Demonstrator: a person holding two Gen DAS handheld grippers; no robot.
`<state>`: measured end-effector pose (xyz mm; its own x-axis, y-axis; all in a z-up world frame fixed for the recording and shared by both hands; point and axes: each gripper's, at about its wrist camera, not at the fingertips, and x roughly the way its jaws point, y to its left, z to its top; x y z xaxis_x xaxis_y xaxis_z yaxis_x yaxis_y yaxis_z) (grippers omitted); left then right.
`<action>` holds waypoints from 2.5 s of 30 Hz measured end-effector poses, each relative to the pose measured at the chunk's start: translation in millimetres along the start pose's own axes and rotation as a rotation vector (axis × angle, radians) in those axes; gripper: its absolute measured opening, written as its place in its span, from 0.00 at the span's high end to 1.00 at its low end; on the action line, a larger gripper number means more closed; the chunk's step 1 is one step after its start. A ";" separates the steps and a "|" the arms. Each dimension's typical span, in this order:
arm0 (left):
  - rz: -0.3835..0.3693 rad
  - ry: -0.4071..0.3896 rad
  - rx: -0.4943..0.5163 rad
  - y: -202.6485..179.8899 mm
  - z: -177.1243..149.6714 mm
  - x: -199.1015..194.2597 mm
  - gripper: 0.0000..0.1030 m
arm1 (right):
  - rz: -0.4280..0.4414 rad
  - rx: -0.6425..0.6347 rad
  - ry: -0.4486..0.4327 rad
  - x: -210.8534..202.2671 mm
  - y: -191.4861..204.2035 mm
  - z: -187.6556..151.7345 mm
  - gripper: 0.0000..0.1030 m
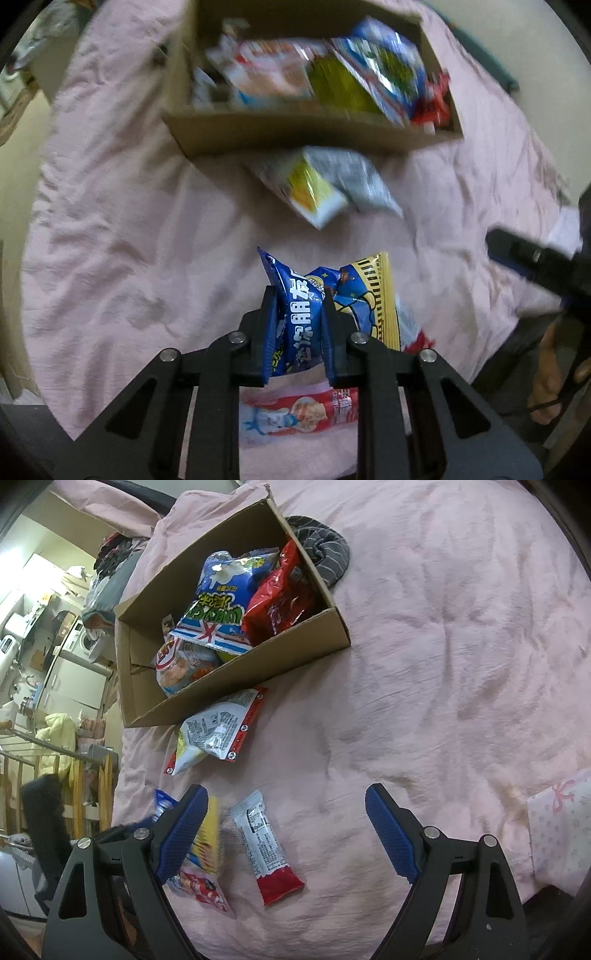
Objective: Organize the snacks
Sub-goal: 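Close the left tool on the blue bag and lift it while the right tool grasps the white-and-red bar, then carry both snacks into the box and open both tools to release them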
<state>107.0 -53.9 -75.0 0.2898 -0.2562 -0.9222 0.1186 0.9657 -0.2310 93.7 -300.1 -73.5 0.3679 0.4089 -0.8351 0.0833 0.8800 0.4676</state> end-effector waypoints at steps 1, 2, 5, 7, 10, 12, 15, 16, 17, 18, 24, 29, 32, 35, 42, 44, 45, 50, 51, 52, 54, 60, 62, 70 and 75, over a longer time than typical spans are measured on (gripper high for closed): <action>-0.005 -0.029 -0.021 4.2 2.0 -7.0 0.83 | 0.000 0.002 0.000 0.1 -0.5 0.4 0.13; -0.006 -0.064 -0.044 10.0 4.7 -14.6 0.83 | -0.001 0.004 0.001 0.2 -0.7 0.6 0.13; 0.013 -0.170 -0.106 23.2 11.2 -36.0 0.83 | 0.000 0.004 0.011 3.0 -0.5 0.3 0.13; 0.027 -0.207 -0.139 33.6 14.3 -46.2 0.83 | 0.012 -0.003 0.029 6.9 1.9 -1.2 0.13; 0.018 -0.198 -0.181 44.0 15.5 -48.2 0.83 | 0.038 -0.025 0.087 18.6 7.4 -4.9 0.13; 0.019 -0.175 -0.199 48.9 14.9 -46.2 0.83 | 0.046 -0.052 0.144 30.7 13.3 -9.9 0.17; 0.018 -0.151 -0.205 49.8 15.4 -44.7 0.83 | 0.046 -0.106 0.234 51.4 25.5 -20.7 0.26; 0.018 -0.149 -0.204 49.7 13.4 -44.7 0.83 | 0.039 -0.128 0.253 57.1 30.0 -23.9 0.28; 0.018 -0.145 -0.201 48.6 13.8 -44.6 0.83 | 0.016 -0.169 0.280 66.1 37.6 -29.3 0.29; 0.016 -0.145 -0.200 48.0 12.4 -45.7 0.83 | -0.005 -0.196 0.292 71.0 42.1 -32.5 0.29; 0.011 -0.145 -0.177 42.1 10.6 -48.3 0.83 | -0.219 -0.441 0.325 103.3 74.2 -58.2 0.31; 0.015 -0.144 -0.166 40.0 8.6 -48.1 0.83 | -0.257 -0.494 0.313 111.3 80.4 -64.1 0.39; 0.017 -0.146 -0.166 39.5 9.0 -48.1 0.83 | -0.257 -0.496 0.307 110.5 79.8 -64.2 0.51; 0.027 -0.147 -0.161 39.3 8.7 -47.2 0.83 | -0.246 -0.485 0.297 105.5 79.0 -61.1 0.68; 0.041 -0.145 -0.160 41.9 6.8 -48.9 0.83 | -0.197 -0.395 0.272 77.7 60.9 -46.1 0.68; 0.042 -0.149 -0.160 41.6 6.7 -49.7 0.83 | -0.179 -0.367 0.252 64.3 58.0 -43.8 0.68; 0.042 -0.151 -0.161 42.0 6.8 -50.8 0.83 | -0.177 -0.359 0.241 58.6 56.4 -43.1 0.68; 0.037 -0.164 -0.170 44.5 7.4 -54.8 0.83 | -0.165 -0.321 0.185 21.9 55.2 -37.9 0.68; 0.034 -0.165 -0.174 45.1 7.6 -55.4 0.83 | -0.161 -0.312 0.175 16.4 55.1 -38.2 0.68; 0.032 -0.167 -0.176 45.5 7.7 -56.3 0.83 | -0.155 -0.300 0.159 8.7 55.1 -37.8 0.68; 0.029 -0.174 -0.178 45.9 7.6 -58.8 0.83 | -0.148 -0.286 0.139 -2.0 50.7 -32.6 0.68; 0.023 -0.186 -0.195 50.2 9.4 -62.9 0.83 | -0.121 -0.283 0.076 -26.5 63.9 -18.1 0.68; 0.025 -0.188 -0.197 49.9 8.7 -63.6 0.83 | -0.103 -0.276 0.046 -31.9 67.5 -9.2 0.68; 0.004 -0.196 -0.183 48.9 24.1 -78.5 0.83 | -0.032 -0.242 -0.045 -52.1 70.1 27.1 0.68; 0.001 -0.231 -0.140 44.6 57.6 -98.9 0.83 | -0.011 -0.239 -0.085 -55.5 76.1 62.1 0.68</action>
<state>138.3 12.1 23.9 0.5008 -0.2426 -0.8309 -0.0098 0.9583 -0.2857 137.1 -270.8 26.4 0.4455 0.3861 -0.8077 -0.1296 0.9205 0.3686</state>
